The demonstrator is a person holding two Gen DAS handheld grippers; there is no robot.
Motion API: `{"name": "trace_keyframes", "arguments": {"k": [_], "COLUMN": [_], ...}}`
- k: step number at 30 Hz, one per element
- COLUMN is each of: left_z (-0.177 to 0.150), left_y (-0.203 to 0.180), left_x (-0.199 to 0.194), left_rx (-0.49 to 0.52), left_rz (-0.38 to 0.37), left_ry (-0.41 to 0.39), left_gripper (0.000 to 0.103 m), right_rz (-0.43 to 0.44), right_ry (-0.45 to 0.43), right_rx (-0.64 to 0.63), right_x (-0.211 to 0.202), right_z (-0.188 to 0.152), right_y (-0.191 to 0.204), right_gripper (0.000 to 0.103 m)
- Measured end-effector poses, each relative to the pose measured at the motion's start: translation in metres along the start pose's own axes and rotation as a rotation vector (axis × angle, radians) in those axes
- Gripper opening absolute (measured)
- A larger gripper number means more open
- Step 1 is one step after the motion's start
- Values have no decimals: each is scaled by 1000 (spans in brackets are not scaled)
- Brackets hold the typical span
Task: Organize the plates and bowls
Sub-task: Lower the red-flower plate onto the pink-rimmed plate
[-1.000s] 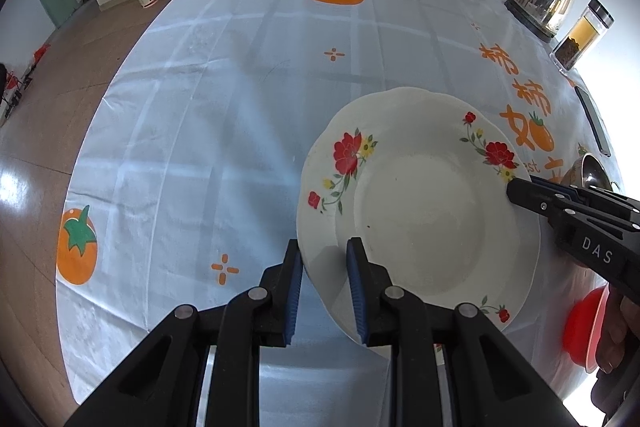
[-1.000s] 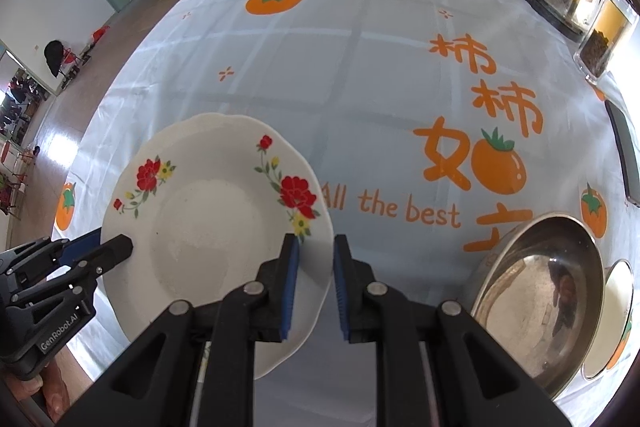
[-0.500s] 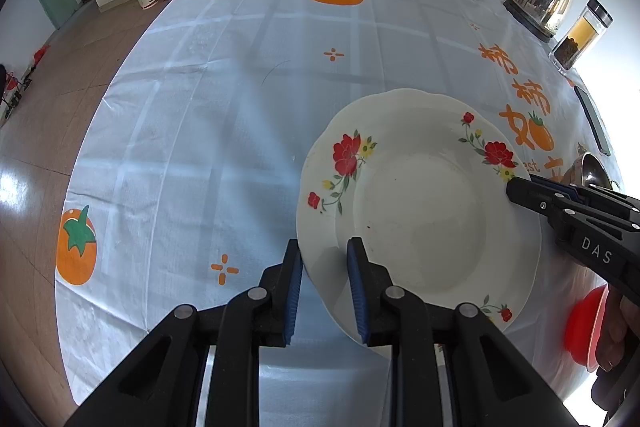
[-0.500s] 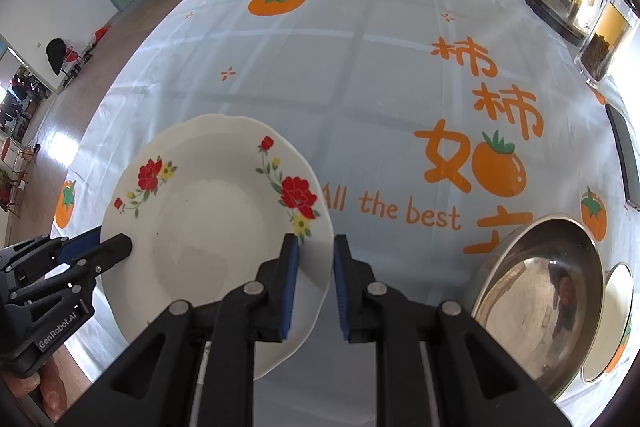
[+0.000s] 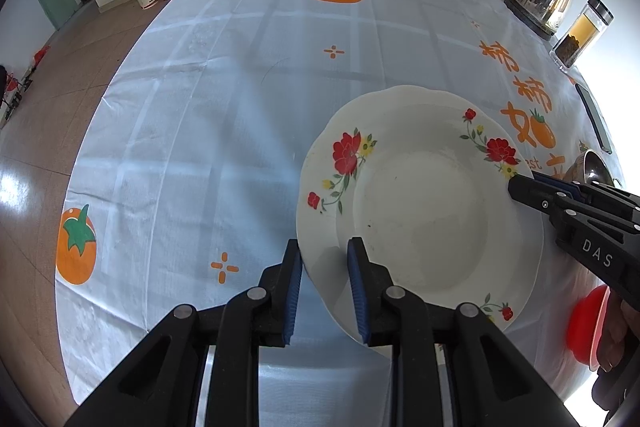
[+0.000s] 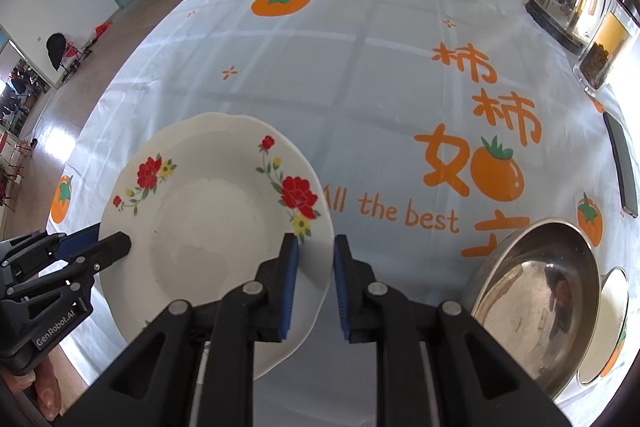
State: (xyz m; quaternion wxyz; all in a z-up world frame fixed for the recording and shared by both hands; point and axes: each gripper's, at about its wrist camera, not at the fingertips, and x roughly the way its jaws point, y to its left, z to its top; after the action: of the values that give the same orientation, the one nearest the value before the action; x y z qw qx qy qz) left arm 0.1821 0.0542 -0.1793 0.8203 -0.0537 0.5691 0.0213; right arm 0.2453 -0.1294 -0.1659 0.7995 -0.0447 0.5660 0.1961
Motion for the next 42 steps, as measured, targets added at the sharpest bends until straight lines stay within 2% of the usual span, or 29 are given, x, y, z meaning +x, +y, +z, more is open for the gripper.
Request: {"name": "trace_keyframes", "arguments": {"k": [42], "left_z": [1], "left_y": [-2], "left_x": [2], "left_rx": [16], "left_rz": [21], "left_ry": [5], "left_gripper": [27], "right_rz": [-34], "right_ry": [-11], "right_rx": [-31], "right_x": [0], "right_z": [1], "right_y": [4], "right_gripper": [19]}}
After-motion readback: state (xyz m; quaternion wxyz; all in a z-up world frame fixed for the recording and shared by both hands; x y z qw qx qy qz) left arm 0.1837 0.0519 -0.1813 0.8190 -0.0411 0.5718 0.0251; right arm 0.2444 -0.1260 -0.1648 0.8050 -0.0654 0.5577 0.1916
